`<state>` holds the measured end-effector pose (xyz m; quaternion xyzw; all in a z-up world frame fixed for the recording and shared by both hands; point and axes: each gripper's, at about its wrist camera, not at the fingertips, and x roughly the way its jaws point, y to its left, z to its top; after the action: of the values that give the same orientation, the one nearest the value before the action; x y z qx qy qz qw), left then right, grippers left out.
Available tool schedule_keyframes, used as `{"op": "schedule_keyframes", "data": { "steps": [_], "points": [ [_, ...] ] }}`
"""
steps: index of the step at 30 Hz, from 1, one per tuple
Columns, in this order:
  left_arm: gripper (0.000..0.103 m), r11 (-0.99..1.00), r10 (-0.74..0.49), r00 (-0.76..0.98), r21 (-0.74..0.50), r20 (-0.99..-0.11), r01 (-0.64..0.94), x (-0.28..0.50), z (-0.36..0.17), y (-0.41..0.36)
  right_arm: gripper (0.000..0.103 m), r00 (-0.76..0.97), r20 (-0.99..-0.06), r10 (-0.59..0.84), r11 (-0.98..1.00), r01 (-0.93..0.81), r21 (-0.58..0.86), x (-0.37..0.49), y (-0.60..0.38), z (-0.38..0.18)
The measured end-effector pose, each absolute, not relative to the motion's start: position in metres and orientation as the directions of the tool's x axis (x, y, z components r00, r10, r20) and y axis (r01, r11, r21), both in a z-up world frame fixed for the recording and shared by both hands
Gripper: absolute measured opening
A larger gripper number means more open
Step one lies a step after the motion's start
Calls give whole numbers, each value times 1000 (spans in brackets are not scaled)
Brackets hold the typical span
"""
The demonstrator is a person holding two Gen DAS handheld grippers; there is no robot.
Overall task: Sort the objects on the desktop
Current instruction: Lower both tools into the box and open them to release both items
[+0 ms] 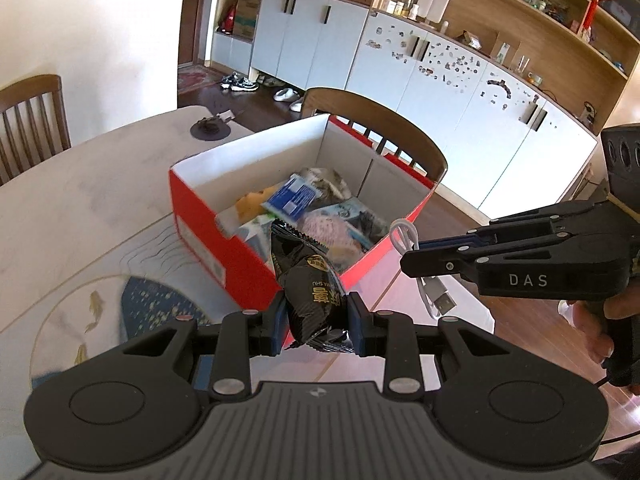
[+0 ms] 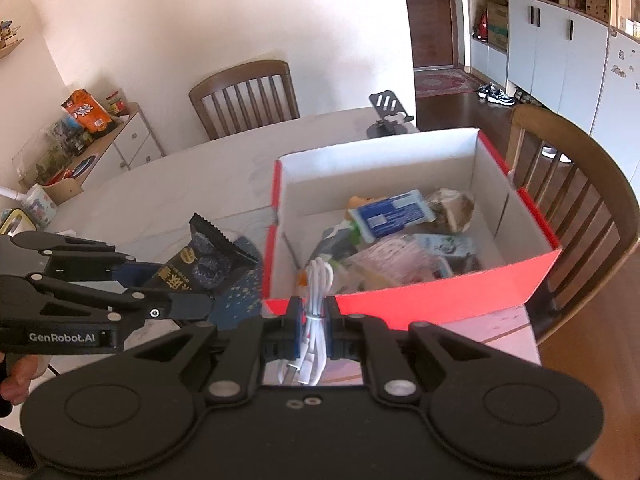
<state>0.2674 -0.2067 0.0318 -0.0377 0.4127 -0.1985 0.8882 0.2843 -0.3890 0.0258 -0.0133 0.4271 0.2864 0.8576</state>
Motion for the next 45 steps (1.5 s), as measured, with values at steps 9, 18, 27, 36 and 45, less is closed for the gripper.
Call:
{"op": "schedule_keyframes", "data": {
  "steps": [9, 18, 27, 36, 45],
  "points": [
    [30, 912, -389, 555, -223, -735, 344, 299, 30, -235, 10, 474, -741, 475, 838, -500, 218, 316, -408, 29],
    [30, 920, -363, 545, -197, -755, 340, 336, 25, -253, 10, 494, -746, 447, 853, -486, 190, 354, -424, 26],
    [30, 922, -349, 505, -193, -789, 335, 375, 9, -262, 10, 486, -767, 418, 868, -463, 179, 394, -432, 8],
    [30, 934, -313, 494, -169, -811, 314, 403, -5, -268, 10, 450, -793, 411, 871, -450, 196, 423, -432, -16],
    [30, 935, -285, 476, -131, -832, 330, 417, -20, -277, 10, 402, -825, 398, 875, -436, 210, 440, -427, -43]
  ]
}}
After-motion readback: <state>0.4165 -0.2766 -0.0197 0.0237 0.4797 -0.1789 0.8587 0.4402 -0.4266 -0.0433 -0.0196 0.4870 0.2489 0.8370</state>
